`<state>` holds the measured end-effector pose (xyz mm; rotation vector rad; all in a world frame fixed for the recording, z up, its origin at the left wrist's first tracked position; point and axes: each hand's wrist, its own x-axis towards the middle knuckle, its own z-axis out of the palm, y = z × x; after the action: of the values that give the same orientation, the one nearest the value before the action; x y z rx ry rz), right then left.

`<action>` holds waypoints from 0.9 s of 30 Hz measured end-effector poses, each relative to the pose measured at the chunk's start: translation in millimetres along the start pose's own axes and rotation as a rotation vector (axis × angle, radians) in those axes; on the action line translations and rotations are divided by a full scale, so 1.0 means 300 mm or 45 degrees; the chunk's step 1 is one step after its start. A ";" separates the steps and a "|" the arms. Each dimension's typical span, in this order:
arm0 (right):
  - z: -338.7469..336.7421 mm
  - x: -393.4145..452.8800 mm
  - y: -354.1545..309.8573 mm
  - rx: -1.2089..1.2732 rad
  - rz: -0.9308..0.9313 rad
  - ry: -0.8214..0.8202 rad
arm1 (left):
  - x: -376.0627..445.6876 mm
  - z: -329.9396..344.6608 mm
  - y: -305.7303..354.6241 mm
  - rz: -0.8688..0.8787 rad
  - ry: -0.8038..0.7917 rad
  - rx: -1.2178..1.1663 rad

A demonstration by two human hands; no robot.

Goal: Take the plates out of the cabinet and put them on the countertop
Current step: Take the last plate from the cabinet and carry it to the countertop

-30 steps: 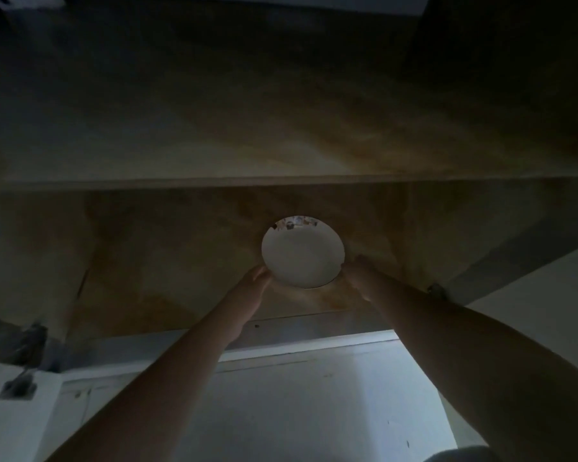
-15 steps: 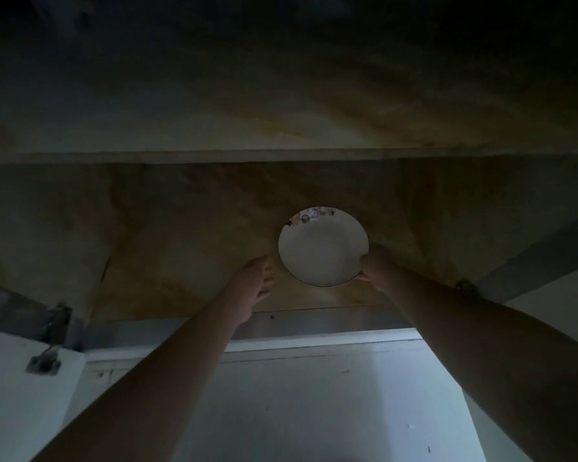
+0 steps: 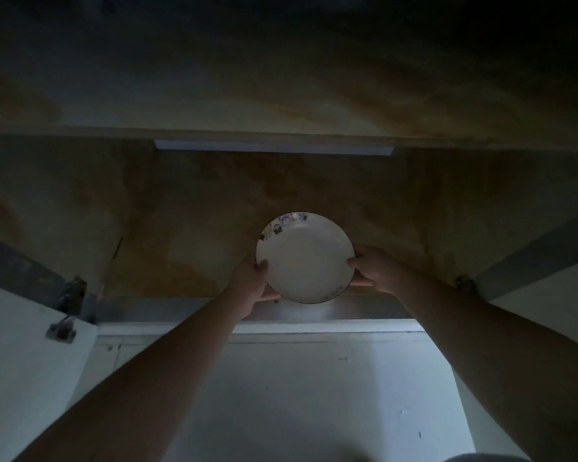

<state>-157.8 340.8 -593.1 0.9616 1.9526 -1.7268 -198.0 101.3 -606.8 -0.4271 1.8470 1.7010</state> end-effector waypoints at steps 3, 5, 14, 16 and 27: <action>0.045 -0.061 -0.015 -0.053 0.001 -0.043 | -0.078 -0.042 -0.008 -0.022 0.007 -0.039; 0.081 -0.121 -0.014 -0.095 0.044 -0.013 | -0.155 -0.067 0.002 -0.060 0.042 -0.076; 0.147 -0.599 -0.101 -0.214 0.158 -0.126 | -0.640 -0.230 0.072 -0.372 0.077 -0.162; 0.154 -0.716 -0.150 -0.257 0.139 -0.137 | -0.767 -0.264 0.138 -0.380 0.110 -0.161; 0.096 -1.580 -0.473 -0.343 0.315 -0.033 | -1.660 -0.376 0.571 -0.457 0.077 -0.210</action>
<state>72.4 191.6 -180.3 1.0258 1.8971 -1.2975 64.1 -62.0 -165.4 -0.8320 1.5608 1.6075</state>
